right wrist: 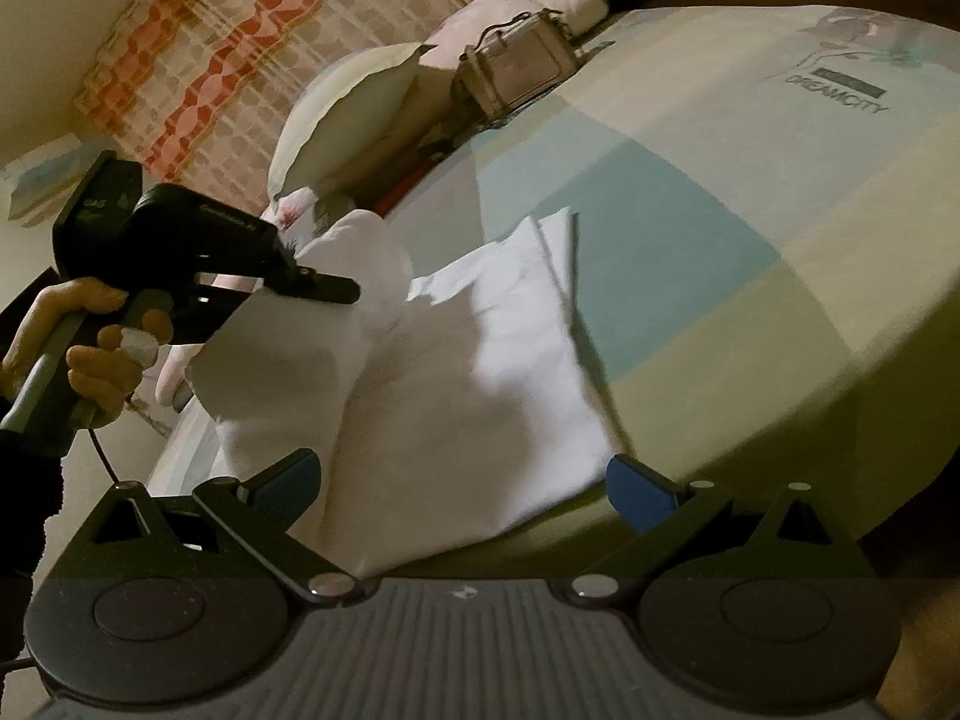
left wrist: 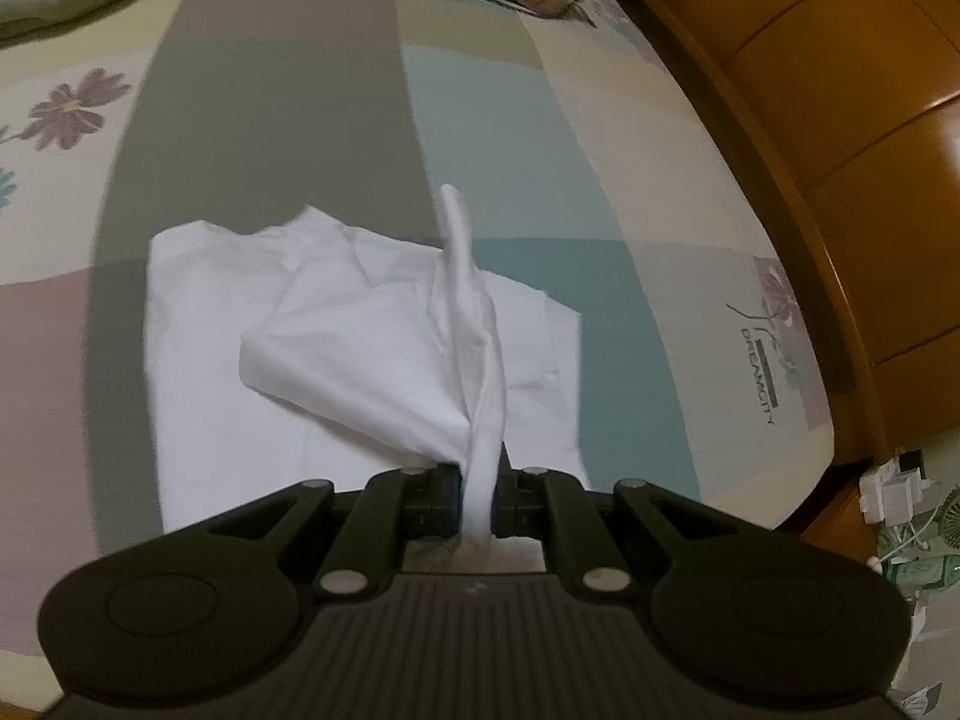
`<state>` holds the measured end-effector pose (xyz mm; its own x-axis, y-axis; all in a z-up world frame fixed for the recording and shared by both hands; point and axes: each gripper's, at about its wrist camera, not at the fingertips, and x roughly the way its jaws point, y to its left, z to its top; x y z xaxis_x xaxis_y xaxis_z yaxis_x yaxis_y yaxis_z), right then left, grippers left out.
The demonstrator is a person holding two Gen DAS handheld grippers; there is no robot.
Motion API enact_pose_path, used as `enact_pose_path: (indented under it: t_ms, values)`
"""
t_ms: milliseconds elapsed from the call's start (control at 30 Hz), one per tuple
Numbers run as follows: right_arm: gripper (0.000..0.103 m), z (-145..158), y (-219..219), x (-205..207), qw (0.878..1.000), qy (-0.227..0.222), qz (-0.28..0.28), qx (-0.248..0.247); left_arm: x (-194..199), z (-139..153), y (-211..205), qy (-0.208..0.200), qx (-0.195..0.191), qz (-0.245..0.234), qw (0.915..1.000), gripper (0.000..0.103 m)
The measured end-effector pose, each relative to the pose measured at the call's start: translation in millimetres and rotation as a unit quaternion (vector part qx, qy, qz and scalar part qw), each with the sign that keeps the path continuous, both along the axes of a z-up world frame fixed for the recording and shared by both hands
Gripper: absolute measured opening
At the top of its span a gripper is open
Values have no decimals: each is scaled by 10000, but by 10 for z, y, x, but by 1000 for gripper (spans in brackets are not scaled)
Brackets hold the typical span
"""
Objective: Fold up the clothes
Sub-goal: 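Open the left gripper and release the folded side onto the shirt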
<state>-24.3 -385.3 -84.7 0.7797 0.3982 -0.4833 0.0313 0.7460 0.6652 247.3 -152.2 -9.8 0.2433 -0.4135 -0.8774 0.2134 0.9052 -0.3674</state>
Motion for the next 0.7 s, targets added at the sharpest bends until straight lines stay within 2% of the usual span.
enact_pose_path:
  t_ms: [333,433,533,567,700]
  values:
    - [103,-42,-178,-68,9998,42,-194,-36,43,-277,-323,272,149,102,9995,8]
    - [103,-65,-189,-63,9998,84,-192,-22,75,-346,-368,368,143,160,9991,12]
    - [103,-65,-175,-78,9998,100,-153,-59,88,-394,-410,487,140,178,9986,22]
    - [103,-64,-171,-83,9998,107,-143,-73,88,-404,-425,517,128,176,9984,28]
    - [103,-65,-153,-103,9997,156,-131,-126,57,-266,-477,390,14,13,9992,46]
